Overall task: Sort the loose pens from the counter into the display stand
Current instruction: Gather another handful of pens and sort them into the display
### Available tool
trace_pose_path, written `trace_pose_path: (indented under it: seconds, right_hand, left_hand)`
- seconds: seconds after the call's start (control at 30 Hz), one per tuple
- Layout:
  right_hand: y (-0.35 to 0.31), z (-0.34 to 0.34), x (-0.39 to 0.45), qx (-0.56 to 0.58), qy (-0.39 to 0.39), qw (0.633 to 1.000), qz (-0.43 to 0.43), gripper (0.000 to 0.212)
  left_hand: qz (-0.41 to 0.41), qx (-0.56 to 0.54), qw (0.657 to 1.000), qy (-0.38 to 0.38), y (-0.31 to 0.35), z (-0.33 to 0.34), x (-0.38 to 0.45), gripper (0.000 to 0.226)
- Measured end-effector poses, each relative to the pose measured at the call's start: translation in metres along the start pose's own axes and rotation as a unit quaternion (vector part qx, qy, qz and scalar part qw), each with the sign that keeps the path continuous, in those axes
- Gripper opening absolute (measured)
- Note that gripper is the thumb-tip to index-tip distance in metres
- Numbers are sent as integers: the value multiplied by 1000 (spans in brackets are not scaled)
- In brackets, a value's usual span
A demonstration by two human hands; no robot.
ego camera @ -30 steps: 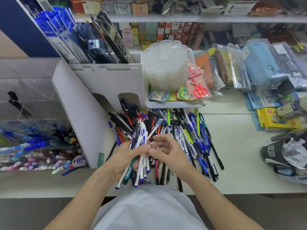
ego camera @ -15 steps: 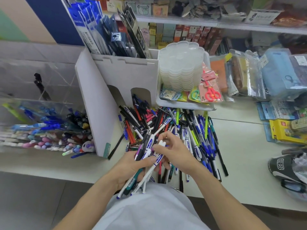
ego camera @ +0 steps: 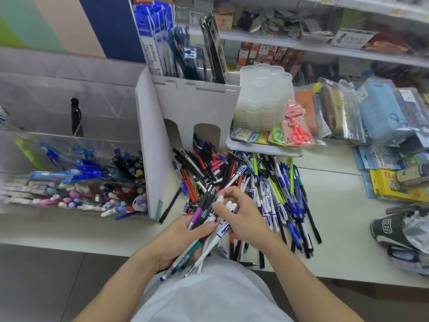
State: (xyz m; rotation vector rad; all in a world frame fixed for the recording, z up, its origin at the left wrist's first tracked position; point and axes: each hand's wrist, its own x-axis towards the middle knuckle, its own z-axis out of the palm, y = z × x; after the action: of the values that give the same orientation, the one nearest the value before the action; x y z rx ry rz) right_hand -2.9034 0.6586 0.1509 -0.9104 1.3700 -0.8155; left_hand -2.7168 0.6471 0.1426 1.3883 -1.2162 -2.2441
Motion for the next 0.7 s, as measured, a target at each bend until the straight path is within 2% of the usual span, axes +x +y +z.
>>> trace_pose_path:
  seconds: [0.1, 0.27, 0.33, 0.43, 0.57, 0.7]
  right_hand:
    - [1, 11, 1, -9, 14, 1000, -8, 7]
    - [-8, 23, 4, 2, 48, 999, -6, 20]
    - [-11, 25, 6, -9, 33, 999, 17, 18]
    - [-15, 30, 7, -91, -8, 994, 64, 10]
    - [-20, 41, 6, -169, -18, 982, 80, 18]
    - [-15, 51, 7, -177, -11, 982, 64, 19]
  left_hand:
    - [1, -12, 1000, 1, -2, -11, -7, 32]
    - [-4, -26, 1000, -8, -2, -30, -19, 25]
    - [-3, -19, 1000, -16, -2, -34, -23, 21]
    - [-1, 3, 1000, -25, -3, -40, -25, 27]
    - [-8, 2, 1000, -23, -4, -46, -28, 22]
    - [-10, -1, 1000, -3, -5, -47, -29, 34]
